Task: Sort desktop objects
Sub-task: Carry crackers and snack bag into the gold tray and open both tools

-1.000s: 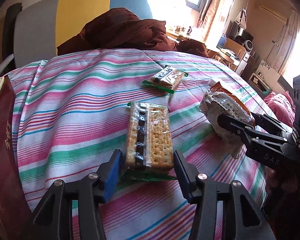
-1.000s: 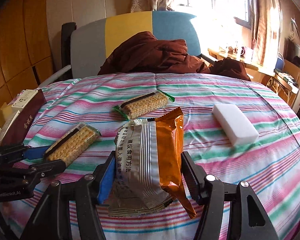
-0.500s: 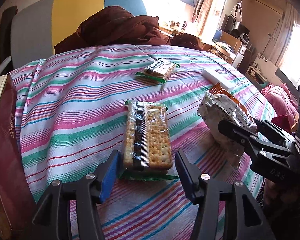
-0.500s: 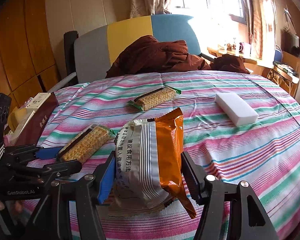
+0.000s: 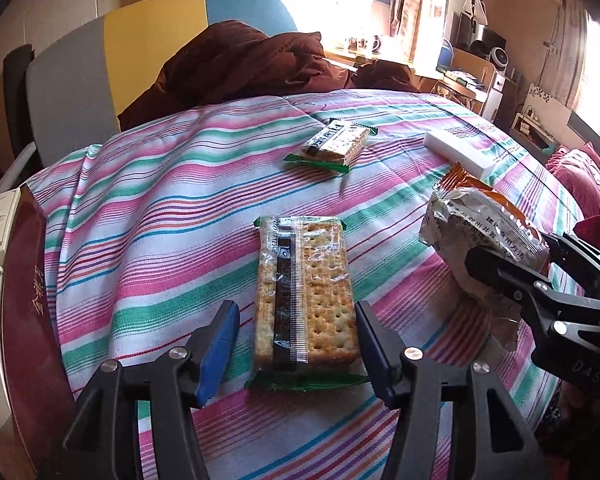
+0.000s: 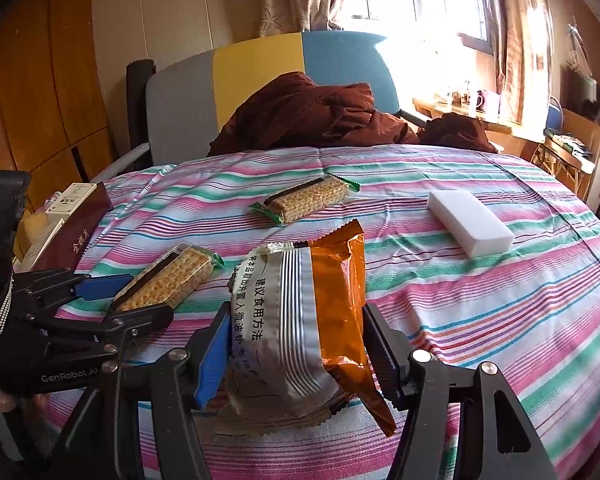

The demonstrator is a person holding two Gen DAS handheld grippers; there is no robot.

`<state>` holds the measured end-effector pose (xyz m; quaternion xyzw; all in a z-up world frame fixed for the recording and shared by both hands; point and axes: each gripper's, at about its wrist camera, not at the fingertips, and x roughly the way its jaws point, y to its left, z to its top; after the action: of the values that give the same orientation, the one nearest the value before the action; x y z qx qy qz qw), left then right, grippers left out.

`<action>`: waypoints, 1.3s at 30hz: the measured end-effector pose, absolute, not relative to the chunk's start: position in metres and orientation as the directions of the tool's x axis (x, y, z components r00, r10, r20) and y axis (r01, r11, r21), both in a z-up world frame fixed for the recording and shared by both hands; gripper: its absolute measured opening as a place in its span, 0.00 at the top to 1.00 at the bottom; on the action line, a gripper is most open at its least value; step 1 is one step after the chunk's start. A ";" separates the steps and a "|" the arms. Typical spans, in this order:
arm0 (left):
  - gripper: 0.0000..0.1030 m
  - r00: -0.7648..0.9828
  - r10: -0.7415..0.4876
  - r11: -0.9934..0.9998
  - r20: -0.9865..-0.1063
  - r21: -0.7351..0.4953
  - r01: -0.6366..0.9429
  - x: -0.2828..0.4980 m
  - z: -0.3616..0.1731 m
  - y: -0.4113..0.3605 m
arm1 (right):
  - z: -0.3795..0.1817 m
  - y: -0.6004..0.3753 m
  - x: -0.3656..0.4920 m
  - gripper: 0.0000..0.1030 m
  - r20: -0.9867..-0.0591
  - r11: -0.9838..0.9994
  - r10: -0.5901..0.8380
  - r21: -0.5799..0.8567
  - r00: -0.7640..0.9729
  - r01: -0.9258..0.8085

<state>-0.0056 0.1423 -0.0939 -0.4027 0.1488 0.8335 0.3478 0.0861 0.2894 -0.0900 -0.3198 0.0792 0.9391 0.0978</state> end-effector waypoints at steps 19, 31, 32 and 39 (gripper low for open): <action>0.52 -0.446 0.546 -0.698 -0.710 -0.090 -0.710 0.017 -0.072 0.120 | -0.088 0.280 0.092 0.39 -0.625 -0.965 0.136 0.092 -0.769 -0.245; 0.52 -0.611 0.539 -0.795 -0.580 -0.111 -0.596 0.022 0.001 0.003 | -0.070 0.246 0.084 0.39 -0.601 -0.981 0.069 0.106 -0.796 -0.165; 0.52 -0.629 0.516 -0.814 -0.581 -0.105 -0.571 0.018 0.002 -0.011 | -0.067 0.240 0.082 0.39 -0.595 -0.983 0.062 0.102 -0.801 -0.151; 0.53 -0.725 0.329 -0.933 -0.605 -0.088 -0.350 -0.017 -0.008 -0.103 | -0.050 0.195 0.066 0.39 -0.573 -0.997 -0.002 0.067 -0.820 -0.044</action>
<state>-0.0174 -0.1030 -0.0076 -0.3227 0.0162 0.9286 0.1826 0.0658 0.1952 -0.0498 -0.3000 0.0384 0.9531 0.0109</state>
